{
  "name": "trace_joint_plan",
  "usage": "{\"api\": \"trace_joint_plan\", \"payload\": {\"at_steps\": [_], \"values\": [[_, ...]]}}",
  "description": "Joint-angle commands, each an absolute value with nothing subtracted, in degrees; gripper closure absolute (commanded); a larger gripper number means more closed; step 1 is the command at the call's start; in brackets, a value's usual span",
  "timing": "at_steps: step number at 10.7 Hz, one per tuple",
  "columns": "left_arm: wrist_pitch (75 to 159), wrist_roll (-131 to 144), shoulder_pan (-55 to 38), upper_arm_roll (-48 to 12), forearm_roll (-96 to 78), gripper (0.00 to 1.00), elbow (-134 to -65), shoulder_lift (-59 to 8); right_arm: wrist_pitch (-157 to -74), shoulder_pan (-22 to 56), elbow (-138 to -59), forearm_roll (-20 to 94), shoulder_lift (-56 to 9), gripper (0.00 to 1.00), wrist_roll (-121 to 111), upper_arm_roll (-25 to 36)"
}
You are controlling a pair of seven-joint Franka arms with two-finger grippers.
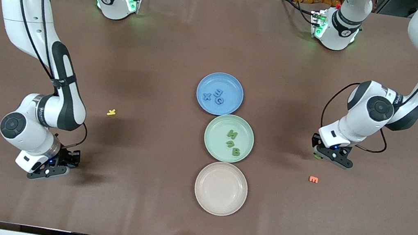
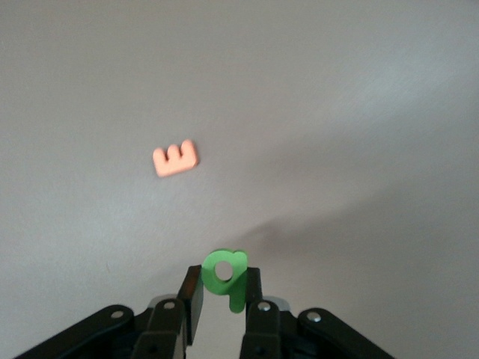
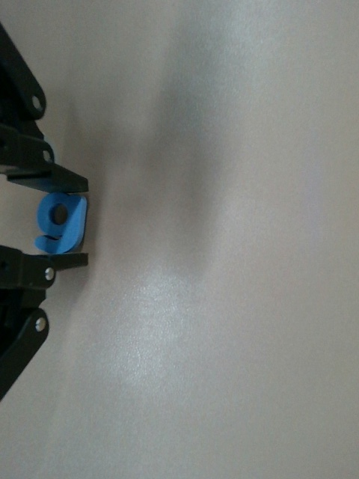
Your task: Sort letters by color into matching plates
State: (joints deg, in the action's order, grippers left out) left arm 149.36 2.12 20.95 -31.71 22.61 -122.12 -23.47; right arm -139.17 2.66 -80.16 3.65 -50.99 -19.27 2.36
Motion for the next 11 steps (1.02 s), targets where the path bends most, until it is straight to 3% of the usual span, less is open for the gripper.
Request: {"api": "trace_joint_plan", "payload": {"at_steps": [1,4,9,11], "values": [[136.5,12.4,20.3,-38.9,22.8,1.00,-113.8,-23.4,-135.4,3.9,-83.2,4.6,-46.8,0.72,-14.3,2.4],[128.2,25.1,13.1,-41.7,22.8,1.00,-107.2,-24.9,-131.4,7.9,-87.4,4.7,-41.3,0.73,-7.0,2.3],[128.1,45.6,-0.5,-41.4,23.3,1.00,-98.2,-34.2,-125.1,19.7,-93.1,4.7,-33.9,0.73,8.4,1.5],[128.1,50.9,-6.8,-38.2,23.6,1.00,-93.4,-38.3,-125.1,26.2,-93.4,4.7,-33.3,0.73,16.3,1.5]]}}
